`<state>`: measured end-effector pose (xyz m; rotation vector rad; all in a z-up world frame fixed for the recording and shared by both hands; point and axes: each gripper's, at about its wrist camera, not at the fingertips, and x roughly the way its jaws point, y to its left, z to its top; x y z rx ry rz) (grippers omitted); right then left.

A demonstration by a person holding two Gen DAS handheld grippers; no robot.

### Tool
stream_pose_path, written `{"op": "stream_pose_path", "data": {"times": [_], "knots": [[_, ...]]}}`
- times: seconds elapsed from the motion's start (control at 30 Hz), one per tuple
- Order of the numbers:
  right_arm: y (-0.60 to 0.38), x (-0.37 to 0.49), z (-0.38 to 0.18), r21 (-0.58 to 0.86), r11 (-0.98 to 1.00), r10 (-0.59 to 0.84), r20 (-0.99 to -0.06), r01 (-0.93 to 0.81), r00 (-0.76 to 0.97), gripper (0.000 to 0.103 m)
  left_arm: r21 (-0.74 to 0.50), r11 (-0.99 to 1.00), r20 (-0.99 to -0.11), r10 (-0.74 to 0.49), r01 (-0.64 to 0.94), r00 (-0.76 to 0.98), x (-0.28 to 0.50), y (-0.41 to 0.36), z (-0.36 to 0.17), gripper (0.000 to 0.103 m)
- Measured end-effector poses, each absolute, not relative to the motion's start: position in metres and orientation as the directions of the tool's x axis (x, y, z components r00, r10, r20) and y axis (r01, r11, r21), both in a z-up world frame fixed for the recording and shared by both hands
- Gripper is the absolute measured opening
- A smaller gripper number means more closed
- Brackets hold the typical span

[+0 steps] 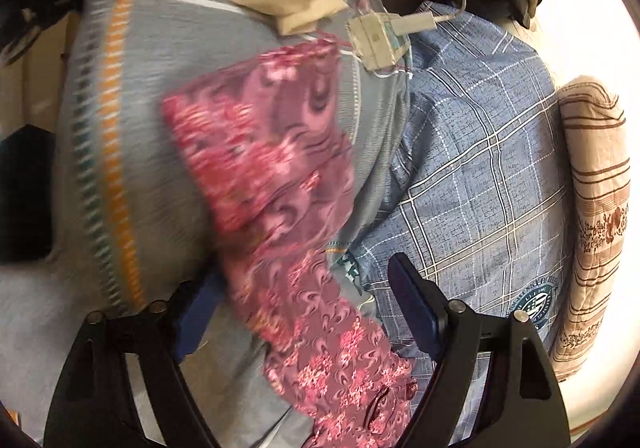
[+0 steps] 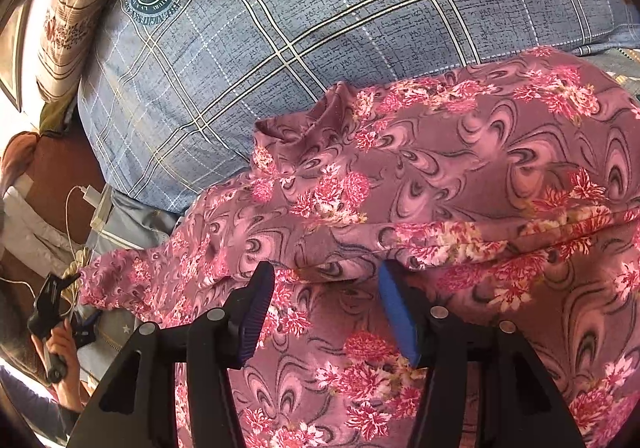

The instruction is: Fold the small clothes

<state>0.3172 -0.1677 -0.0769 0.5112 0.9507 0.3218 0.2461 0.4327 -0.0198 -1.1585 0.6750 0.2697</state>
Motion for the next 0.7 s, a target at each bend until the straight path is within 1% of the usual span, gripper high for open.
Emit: {"op": "stream_pose_path", "data": {"times": [0.03,0.07,0.1,0.13,0.23,0.33,0.43,0.5,0.57,0.7], "knots": [[-0.168,0.317,-0.077,0.55,0.834,0.479,-0.686,-0.042,0.548,0.056,-0.748,0.399,-0.622,-0.142,-0.531,0.77,0.25,0.435,-0.021,0.046],[-0.169,0.317,-0.077,0.552,0.833,0.481,-0.684,-0.042,0.548,0.056,-0.749,0.401,-0.624,-0.158,-0.528,0.765,0.255,0.438,-0.025,0.033],[-0.17,0.317,-0.077,0.555,0.83,0.485,-0.681,-0.044,0.549,0.056,-0.753,0.392,-0.625,-0.175,-0.529,0.76,0.258,0.441,-0.03,0.011],[-0.17,0.317,-0.078,0.559,0.828,0.488,-0.678,-0.045,0.549,0.056,-0.758,0.374,-0.627,-0.191,-0.535,0.755,0.259,0.445,-0.036,0.006],[-0.172,0.317,-0.078,0.564,0.824,0.495,-0.672,-0.053,0.551,0.056,-0.78,0.343,-0.607,-0.207,-0.524,0.767,0.253,0.449,-0.046,0.004],[-0.172,0.317,-0.079,0.561,0.826,0.495,-0.667,-0.062,0.557,0.056,-0.763,0.421,-0.602,-0.186,-0.49,0.777,0.246,0.432,-0.028,0.004],[-0.171,0.317,-0.077,0.552,0.832,0.487,-0.67,-0.062,0.56,0.056,-0.727,0.541,-0.59,-0.18,-0.422,0.787,0.251,0.395,0.007,0.004],[-0.174,0.314,-0.073,0.554,0.831,0.48,-0.666,-0.051,0.571,0.055,-0.707,0.612,-0.574,-0.2,-0.356,0.794,0.256,0.362,0.033,0.004],[-0.179,0.307,-0.067,0.563,0.825,0.475,-0.648,-0.045,0.595,0.057,-0.686,0.666,-0.561,-0.229,-0.292,0.795,0.263,0.328,0.055,0.004],[-0.193,0.291,-0.053,0.539,0.84,0.454,-0.632,-0.064,0.628,0.057,-0.636,0.75,-0.556,-0.283,-0.181,0.781,0.279,0.26,0.082,0.004]]}}
